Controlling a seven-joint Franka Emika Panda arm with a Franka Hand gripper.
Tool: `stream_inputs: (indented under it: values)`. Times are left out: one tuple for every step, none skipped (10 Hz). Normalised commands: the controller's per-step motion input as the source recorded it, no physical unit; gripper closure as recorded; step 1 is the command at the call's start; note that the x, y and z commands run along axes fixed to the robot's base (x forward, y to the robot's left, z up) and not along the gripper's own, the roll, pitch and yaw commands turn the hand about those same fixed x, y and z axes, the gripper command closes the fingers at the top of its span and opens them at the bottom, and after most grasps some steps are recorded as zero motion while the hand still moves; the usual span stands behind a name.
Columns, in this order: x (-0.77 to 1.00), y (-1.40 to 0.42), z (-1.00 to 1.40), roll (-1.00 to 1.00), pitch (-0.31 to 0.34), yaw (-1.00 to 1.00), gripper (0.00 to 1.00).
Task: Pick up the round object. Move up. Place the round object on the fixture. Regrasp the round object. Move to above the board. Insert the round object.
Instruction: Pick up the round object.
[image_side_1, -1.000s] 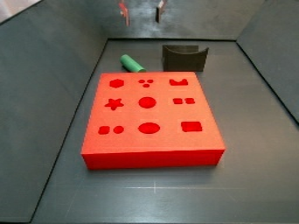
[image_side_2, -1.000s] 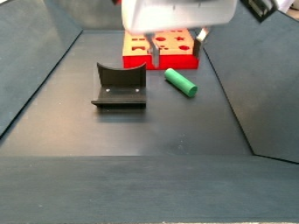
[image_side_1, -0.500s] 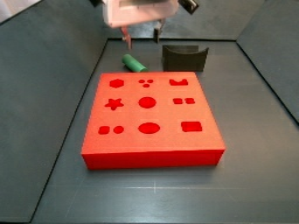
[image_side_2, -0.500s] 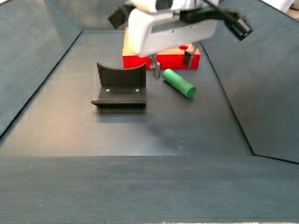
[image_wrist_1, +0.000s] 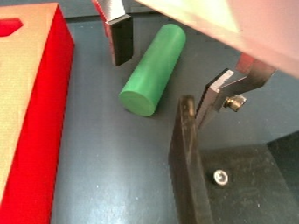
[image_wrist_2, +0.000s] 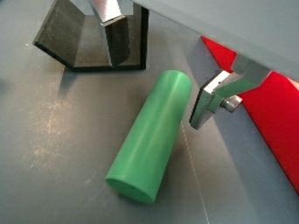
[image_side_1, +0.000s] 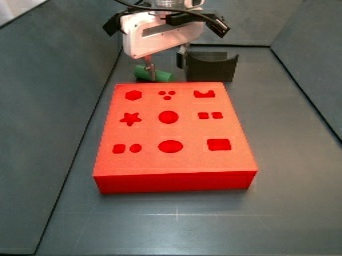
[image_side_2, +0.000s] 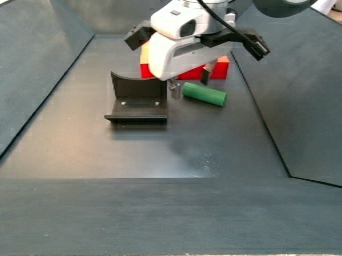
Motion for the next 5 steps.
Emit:
stream_inputs:
  values:
    - [-0.87,0.0,0.28,0.0,-0.146,-0.25,0.0]
    - [-0.53,0.0,0.07,0.0,-0.159,-0.14,0.0]
    - [0.0,0.0,0.0,0.0,-0.009,0.0,0.0]
    - [0.0,0.0,-0.02,-0.02,-0.011,0.0,0.0]
    - [0.0,0.0,-0.09,0.0,0.0,0.0,0.0]
